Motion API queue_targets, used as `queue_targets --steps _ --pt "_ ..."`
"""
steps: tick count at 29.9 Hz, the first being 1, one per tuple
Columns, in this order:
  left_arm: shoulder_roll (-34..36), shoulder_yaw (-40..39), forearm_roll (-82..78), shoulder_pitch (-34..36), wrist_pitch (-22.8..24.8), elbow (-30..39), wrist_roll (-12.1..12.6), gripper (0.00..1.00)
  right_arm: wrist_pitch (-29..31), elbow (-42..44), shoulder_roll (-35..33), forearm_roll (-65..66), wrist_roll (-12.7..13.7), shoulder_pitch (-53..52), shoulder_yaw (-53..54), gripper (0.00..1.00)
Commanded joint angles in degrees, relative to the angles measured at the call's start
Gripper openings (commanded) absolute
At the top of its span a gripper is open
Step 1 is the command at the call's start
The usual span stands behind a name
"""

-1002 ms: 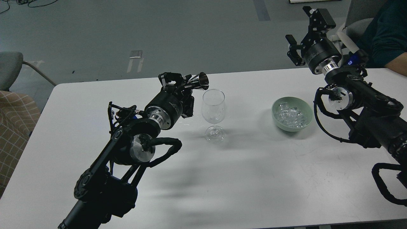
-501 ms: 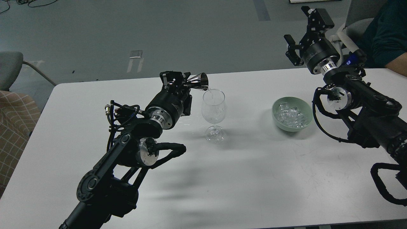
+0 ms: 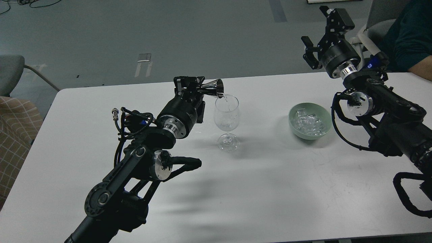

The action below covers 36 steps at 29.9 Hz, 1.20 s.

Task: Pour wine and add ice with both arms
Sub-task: 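Tilt the jigger over the wine glass with the left gripper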

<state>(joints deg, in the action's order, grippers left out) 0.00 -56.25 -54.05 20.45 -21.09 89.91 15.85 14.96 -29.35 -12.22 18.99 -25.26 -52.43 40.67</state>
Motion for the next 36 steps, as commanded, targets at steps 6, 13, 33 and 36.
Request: queue_targets --steps 6,13,33,36 --pt "0.0 2.2 -4.5 -0.1 0.1 0.0 0.0 0.08 -0.1 0.1 0.1 0.0 0.0 0.0 -0.1 1.0" --pt "0.0 3.7 -9.4 0.0 0.1 0.0 0.0 0.08 -0.2 0.2 0.4 0.1 0.0 -0.1 -0.1 1.0" --pt "0.0 6.7 -33.1 0.1 0.0 -1.1 -3.2 0.08 -0.4 0.3 0.4 0.3 0.0 0.0 -0.1 1.0" --pt "0.0 7.5 -37.0 0.1 -0.1 -1.1 -4.9 0.08 -0.5 0.3 0.5 0.3 0.0 0.0 -0.1 1.0"
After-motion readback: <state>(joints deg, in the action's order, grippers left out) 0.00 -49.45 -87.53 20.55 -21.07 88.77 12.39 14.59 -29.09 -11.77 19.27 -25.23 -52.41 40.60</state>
